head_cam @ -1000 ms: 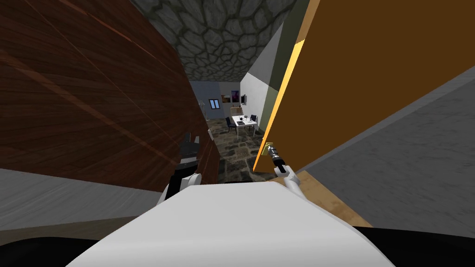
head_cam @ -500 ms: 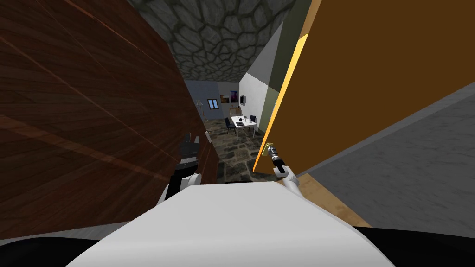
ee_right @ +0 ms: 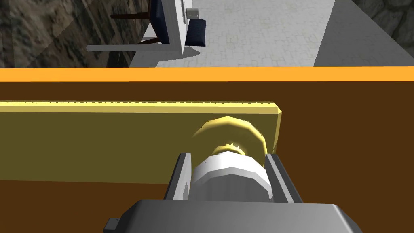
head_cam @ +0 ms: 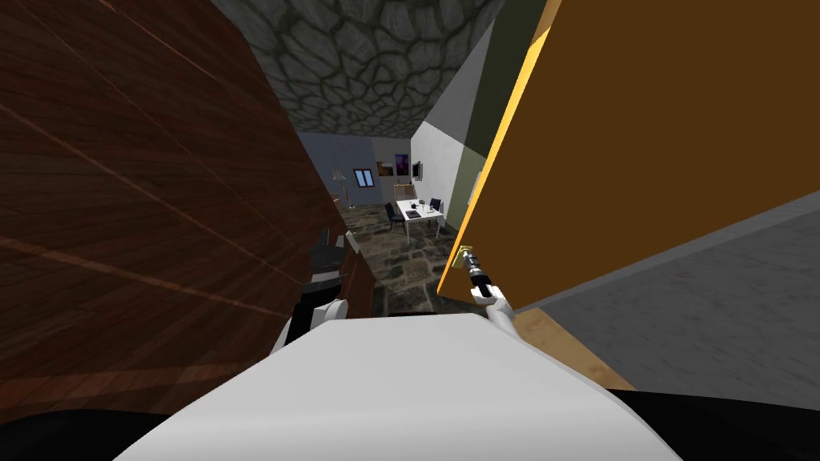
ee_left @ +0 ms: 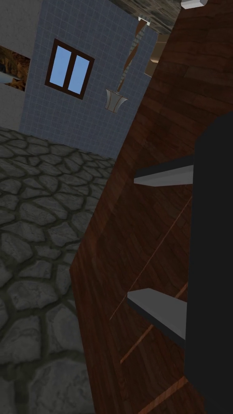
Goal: Push the door open
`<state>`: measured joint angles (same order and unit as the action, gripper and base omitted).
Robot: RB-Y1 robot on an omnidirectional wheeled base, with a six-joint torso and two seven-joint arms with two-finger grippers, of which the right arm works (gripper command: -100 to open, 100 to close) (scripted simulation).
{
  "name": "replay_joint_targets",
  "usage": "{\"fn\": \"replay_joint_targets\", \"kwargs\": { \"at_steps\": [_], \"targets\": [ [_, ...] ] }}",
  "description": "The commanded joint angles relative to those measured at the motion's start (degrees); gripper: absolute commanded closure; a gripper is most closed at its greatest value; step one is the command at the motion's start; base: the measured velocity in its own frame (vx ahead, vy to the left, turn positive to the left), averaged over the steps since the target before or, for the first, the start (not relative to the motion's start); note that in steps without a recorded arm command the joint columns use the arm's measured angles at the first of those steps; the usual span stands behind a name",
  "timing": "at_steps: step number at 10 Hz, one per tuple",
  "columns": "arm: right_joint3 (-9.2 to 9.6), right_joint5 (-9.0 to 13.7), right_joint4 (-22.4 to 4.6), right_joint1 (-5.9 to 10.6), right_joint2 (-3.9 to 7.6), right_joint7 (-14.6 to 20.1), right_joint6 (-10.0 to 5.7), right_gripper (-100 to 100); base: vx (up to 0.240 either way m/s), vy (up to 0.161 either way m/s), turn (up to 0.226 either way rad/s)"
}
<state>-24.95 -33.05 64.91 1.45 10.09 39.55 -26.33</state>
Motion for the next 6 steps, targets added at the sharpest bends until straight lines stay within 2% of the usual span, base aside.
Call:
{"fn": "replay_joint_targets", "kwargs": {
  "at_steps": [1,6],
  "targets": [
    [-1.5,0.37,0.69,0.15,-0.09,-1.06,0.88,100,0.216,0.005,-0.061],
    [-4.01,1.22,1.55,0.72,-1.91,-3.77,2.74,100,0.197,0.016,-0.094]
  ]
}}
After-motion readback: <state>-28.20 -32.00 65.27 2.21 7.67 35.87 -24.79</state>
